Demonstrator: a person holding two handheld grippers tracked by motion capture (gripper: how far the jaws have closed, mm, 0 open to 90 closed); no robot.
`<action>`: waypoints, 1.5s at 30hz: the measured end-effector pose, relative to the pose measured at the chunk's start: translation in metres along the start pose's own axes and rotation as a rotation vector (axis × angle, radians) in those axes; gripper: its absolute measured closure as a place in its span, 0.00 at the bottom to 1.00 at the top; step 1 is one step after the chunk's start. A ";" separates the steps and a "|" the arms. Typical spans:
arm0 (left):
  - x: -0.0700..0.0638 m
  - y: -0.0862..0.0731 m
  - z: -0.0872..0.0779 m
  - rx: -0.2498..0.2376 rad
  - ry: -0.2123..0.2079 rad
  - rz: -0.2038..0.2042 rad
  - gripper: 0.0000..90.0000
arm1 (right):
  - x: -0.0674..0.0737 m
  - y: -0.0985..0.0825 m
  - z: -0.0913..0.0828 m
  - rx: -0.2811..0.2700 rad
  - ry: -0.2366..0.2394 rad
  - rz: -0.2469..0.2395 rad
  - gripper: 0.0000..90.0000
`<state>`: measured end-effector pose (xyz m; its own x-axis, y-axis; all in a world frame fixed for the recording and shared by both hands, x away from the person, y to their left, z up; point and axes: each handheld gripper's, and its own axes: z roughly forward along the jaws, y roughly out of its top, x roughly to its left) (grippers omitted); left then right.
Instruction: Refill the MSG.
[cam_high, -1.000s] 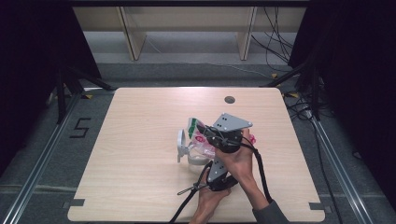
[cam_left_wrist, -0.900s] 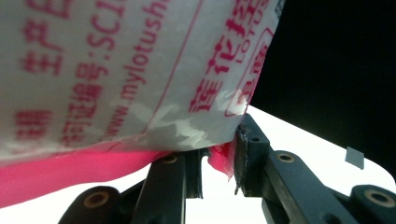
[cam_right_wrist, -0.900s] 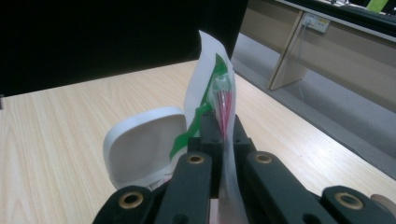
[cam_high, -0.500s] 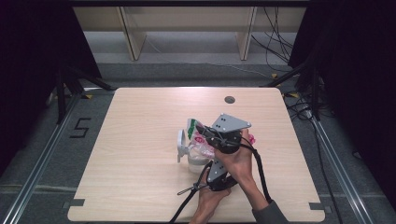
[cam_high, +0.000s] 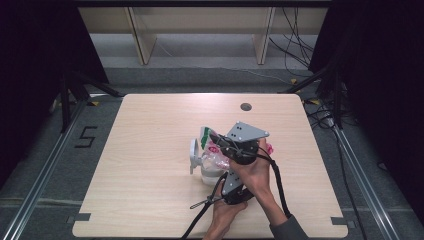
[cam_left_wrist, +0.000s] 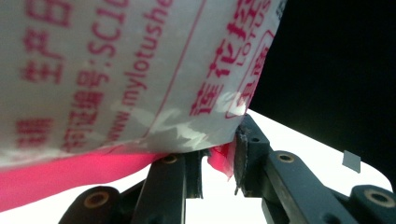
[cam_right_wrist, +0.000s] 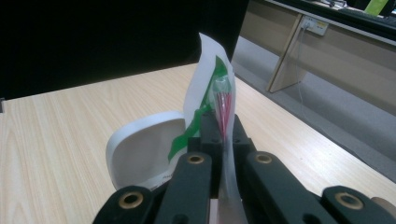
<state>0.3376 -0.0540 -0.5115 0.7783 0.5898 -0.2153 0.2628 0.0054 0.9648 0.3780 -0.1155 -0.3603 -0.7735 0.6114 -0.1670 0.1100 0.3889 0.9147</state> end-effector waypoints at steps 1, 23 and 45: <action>0.000 0.000 0.001 -0.013 -0.005 0.000 0.83 | 0.000 0.000 0.000 0.001 -0.004 -0.002 1.00; 0.003 0.001 0.000 0.013 0.007 0.032 0.83 | 0.003 0.002 0.002 0.002 0.003 -0.015 1.00; 0.003 0.001 -0.001 0.033 0.017 0.041 0.83 | 0.003 0.000 0.005 0.011 0.017 -0.009 1.00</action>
<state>0.3397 -0.0510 -0.5107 0.7788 0.6030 -0.1728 0.2501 -0.0459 0.9671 0.3787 -0.1097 -0.3628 -0.7852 0.5957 -0.1692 0.1093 0.4022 0.9090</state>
